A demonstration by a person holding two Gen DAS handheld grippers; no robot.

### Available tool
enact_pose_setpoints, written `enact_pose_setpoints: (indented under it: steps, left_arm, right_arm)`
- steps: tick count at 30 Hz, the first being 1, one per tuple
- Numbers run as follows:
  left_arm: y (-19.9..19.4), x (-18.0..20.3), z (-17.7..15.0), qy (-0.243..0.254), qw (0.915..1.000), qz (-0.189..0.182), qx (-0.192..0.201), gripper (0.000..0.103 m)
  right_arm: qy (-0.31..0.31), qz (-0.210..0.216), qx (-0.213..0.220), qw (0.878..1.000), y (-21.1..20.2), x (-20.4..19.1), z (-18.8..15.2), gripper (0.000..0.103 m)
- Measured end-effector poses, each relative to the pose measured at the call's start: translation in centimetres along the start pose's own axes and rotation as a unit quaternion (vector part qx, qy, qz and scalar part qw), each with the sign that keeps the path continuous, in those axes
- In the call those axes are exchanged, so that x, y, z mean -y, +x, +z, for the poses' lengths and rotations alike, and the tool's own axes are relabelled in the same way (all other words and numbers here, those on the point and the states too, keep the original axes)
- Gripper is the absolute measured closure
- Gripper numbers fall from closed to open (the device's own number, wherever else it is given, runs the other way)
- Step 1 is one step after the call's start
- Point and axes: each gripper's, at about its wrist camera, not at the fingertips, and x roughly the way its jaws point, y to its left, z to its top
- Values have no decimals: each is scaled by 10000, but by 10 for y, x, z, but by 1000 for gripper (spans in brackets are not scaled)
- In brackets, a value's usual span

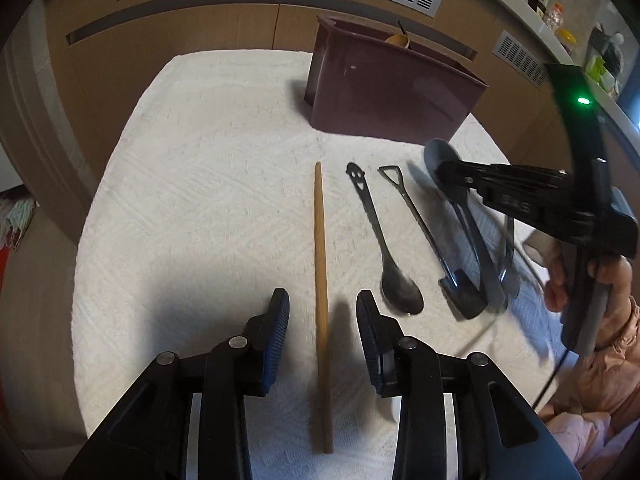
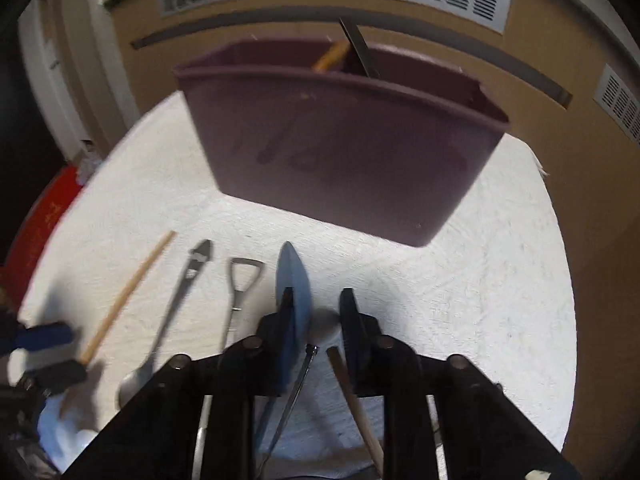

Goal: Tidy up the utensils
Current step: 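Lift the wooden stick and grey spoon and drop both into the caddy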

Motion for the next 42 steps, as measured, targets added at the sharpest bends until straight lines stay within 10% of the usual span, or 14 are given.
enact_pose_setpoints:
  steps: [13, 20, 26, 42]
  left_arm:
    - [51, 18, 54, 610, 9942, 332, -824, 97]
    - [1, 27, 41, 139, 9982, 62, 574, 97]
    - [-47, 30, 42, -470, 9848, -425, 1616, 97]
    - [-116, 60, 77, -120, 9558, -586, 2880, 97]
  right_arm:
    - [208, 410, 546, 9974, -70, 23, -22, 97]
    - [426, 577, 795, 9943, -89, 34, -35, 97]
    - [491, 620, 1066, 9912, -111, 35, -35, 97]
    - [420, 503, 1735, 9827, -168, 35, -20, 99]
